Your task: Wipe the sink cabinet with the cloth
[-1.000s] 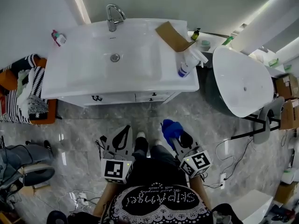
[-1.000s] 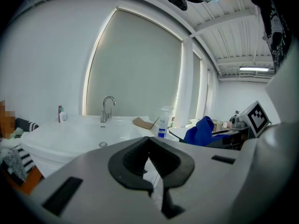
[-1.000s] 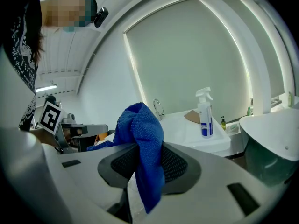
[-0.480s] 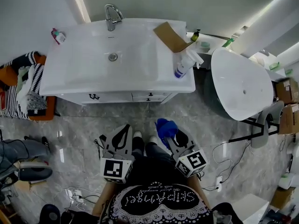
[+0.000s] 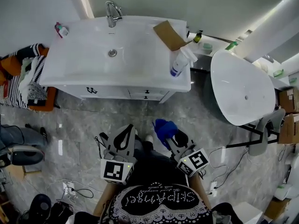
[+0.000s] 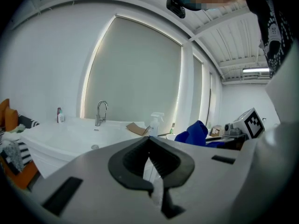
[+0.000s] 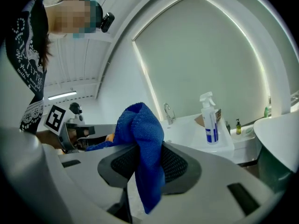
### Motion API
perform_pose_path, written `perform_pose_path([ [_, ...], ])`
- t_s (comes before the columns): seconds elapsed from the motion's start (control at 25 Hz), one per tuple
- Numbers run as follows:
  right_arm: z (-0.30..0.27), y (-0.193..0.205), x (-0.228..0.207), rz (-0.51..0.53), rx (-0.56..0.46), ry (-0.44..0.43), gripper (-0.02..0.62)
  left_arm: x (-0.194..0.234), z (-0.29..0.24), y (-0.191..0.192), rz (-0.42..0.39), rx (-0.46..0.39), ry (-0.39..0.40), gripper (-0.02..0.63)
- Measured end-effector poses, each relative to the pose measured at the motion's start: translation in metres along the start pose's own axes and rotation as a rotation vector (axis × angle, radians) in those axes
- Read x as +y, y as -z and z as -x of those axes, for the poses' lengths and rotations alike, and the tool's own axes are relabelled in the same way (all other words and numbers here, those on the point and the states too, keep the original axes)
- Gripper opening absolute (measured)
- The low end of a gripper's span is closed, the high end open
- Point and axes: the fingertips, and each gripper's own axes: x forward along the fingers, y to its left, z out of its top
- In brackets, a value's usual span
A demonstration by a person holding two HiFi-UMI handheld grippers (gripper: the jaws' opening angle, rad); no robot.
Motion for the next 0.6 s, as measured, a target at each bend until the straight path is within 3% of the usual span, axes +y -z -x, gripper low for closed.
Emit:
perform_pose_path([
  [0.36, 0.022, -0.004, -0.017, 0.072, -0.044, 0.05, 0.118, -0.015, -0.006, -0.001, -0.023, 0.002, -0.023, 0.0],
  [0.6, 0.017, -0.001, -0.029, 0.086, -0.014, 0.143, 0.118, -0.009, -0.022, -0.027, -0.059, -0.062, 0.014, 0.0],
])
